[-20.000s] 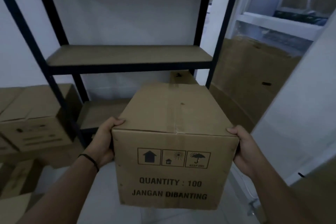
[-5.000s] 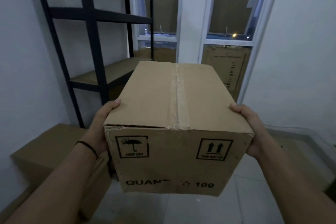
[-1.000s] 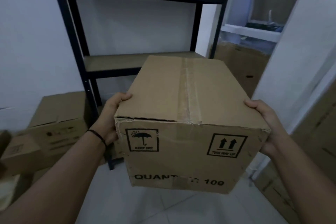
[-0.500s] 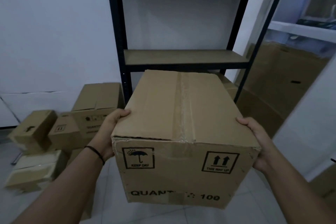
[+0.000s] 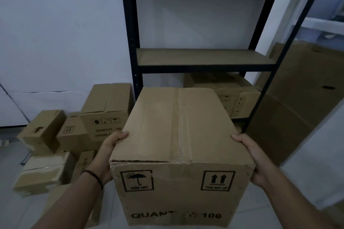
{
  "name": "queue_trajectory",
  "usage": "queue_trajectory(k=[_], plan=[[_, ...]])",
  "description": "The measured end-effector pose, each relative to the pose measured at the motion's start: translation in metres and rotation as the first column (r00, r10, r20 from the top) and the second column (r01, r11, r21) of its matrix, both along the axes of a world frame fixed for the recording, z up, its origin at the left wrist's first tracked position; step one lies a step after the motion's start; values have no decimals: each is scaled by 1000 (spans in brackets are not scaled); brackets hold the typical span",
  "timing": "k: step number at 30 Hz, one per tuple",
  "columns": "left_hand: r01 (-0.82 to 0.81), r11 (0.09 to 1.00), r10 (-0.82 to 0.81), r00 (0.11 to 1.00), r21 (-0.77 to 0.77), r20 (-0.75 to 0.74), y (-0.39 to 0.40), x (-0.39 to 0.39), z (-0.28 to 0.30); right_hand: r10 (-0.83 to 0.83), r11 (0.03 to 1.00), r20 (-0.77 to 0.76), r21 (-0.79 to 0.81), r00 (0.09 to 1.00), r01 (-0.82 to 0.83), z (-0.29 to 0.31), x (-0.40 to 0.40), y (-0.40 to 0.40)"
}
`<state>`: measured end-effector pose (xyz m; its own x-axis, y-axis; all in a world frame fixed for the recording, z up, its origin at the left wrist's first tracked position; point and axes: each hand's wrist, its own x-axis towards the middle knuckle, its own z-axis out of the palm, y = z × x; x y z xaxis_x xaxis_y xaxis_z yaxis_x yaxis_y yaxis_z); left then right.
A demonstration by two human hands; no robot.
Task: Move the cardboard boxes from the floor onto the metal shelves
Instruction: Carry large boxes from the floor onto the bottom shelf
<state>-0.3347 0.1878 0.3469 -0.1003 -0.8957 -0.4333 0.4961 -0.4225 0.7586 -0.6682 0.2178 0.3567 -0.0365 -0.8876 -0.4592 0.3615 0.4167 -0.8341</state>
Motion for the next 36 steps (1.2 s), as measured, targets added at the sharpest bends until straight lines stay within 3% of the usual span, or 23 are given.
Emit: queue_trajectory(k=[21,27,36], plan=[[-182,983,182,983,2,-12,-110,-69,-36,137,981,10,141,991,-137,-22,-62,-171],[-154,987,153,987,-32,-56,-142,-67,-42,137,980,-9,145,991,-134,-31,-59,-206],[-153,987,153,988,40,6,-200,-44,-58,95,981,-30,175,995,-88,-45,-36,-260]])
